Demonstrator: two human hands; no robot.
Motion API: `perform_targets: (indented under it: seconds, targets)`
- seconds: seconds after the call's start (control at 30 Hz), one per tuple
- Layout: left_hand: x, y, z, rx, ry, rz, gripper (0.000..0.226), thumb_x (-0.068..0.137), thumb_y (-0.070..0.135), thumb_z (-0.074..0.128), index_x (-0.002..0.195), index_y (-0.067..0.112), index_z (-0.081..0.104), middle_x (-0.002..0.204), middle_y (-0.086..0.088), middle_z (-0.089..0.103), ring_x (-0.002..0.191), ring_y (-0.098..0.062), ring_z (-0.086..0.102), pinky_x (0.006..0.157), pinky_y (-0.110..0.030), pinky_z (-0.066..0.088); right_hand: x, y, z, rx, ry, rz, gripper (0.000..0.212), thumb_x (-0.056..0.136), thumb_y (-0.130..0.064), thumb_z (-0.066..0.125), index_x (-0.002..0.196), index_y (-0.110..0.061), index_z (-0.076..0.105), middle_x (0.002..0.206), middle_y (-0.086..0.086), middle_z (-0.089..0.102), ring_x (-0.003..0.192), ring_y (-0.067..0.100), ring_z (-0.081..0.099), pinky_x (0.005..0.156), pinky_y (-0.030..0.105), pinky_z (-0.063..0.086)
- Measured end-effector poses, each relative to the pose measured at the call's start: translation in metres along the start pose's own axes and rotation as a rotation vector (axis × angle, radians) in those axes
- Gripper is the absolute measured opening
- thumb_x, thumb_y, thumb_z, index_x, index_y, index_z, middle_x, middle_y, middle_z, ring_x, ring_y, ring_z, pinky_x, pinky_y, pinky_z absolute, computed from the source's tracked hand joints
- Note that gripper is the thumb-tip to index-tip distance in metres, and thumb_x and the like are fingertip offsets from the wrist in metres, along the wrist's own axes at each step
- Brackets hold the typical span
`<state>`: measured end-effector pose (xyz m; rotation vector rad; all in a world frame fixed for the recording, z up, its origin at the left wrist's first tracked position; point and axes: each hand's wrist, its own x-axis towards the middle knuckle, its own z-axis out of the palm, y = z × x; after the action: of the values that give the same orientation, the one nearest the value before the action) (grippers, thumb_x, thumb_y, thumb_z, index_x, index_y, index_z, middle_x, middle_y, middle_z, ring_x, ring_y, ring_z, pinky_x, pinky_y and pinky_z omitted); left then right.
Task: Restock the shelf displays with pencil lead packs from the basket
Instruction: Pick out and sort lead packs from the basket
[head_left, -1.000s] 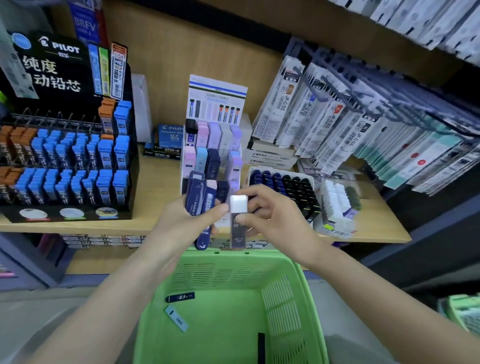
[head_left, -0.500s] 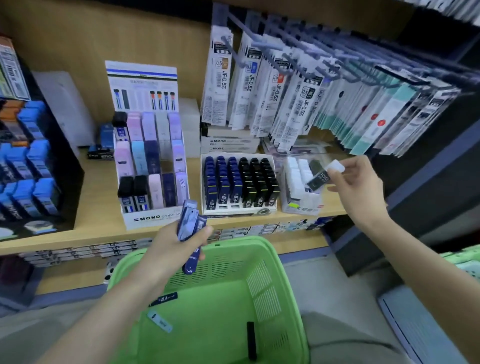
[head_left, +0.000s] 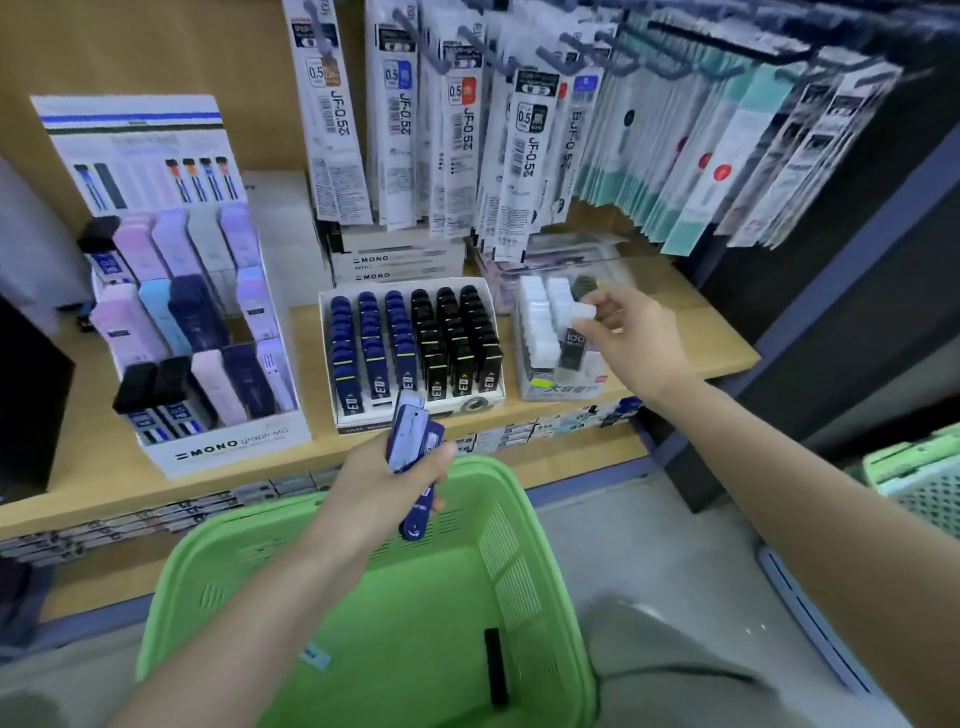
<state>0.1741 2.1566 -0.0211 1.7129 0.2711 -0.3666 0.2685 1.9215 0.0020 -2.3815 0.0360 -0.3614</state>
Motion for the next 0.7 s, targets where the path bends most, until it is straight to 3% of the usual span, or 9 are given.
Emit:
perform_targets:
  seconds: [0.2, 0.33, 0.4, 0.53, 0.7]
  targets:
    - [0.006, 0.006, 0.015, -0.053, -0.038, 0.004, 0.016, 0.092, 0.029, 0.057, 0.101, 0.016, 0.055, 0.082, -0.002, 0.062, 0.05, -0.003, 0.059, 0.05, -0.016, 0.046, 0.002, 0.012, 0.008, -0.012, -0.046, -0.026, 0.019, 0.087, -0.014, 0.065, 0.104, -0.011, 0.057, 0.079, -0.003, 0.052, 0.069, 0.008, 0.051, 0.055, 0.003, 0.04]
    - [0.01, 0.009, 0.023, -0.123, -0.037, -0.05, 0.008, 0.096, 0.025, 0.051, 0.102, 0.021, 0.054, 0.08, -0.001, 0.064, 0.047, -0.005, 0.058, 0.044, -0.015, 0.043, 0.0, 0.025, 0.014, -0.138, -0.056, -0.085, 0.014, 0.087, -0.021, 0.065, 0.098, -0.018, 0.057, 0.085, -0.008, 0.056, 0.08, 0.011, 0.056, 0.073, 0.03, 0.052]
    - [0.011, 0.01, 0.025, -0.167, -0.053, -0.067, 0.007, 0.097, 0.021, 0.049, 0.101, 0.019, 0.055, 0.076, -0.002, 0.064, 0.047, -0.008, 0.057, 0.046, -0.019, 0.044, -0.001, 0.025, 0.015, -0.183, -0.018, -0.135, 0.014, 0.087, -0.02, 0.066, 0.099, -0.015, 0.06, 0.09, -0.007, 0.053, 0.08, 0.013, 0.055, 0.074, 0.037, 0.052]
    - [0.013, 0.01, 0.027, -0.26, -0.063, -0.084, 0.009, 0.096, 0.014, 0.048, 0.1, 0.017, 0.055, 0.072, -0.004, 0.065, 0.049, -0.014, 0.056, 0.055, -0.028, 0.046, -0.001, 0.022, 0.018, -0.239, 0.011, -0.174, 0.014, 0.088, -0.015, 0.063, 0.101, -0.012, 0.06, 0.095, -0.005, 0.047, 0.076, 0.014, 0.05, 0.07, 0.038, 0.05]
    - [0.012, 0.01, 0.028, -0.348, -0.075, -0.084, 0.008, 0.096, 0.018, 0.052, 0.102, 0.018, 0.056, 0.08, -0.004, 0.069, 0.055, -0.012, 0.063, 0.056, -0.026, 0.051, -0.01, 0.007, 0.016, -0.251, 0.06, -0.161, 0.02, 0.092, -0.015, 0.055, 0.112, -0.015, 0.053, 0.101, -0.004, 0.049, 0.076, 0.012, 0.048, 0.063, 0.031, 0.044]
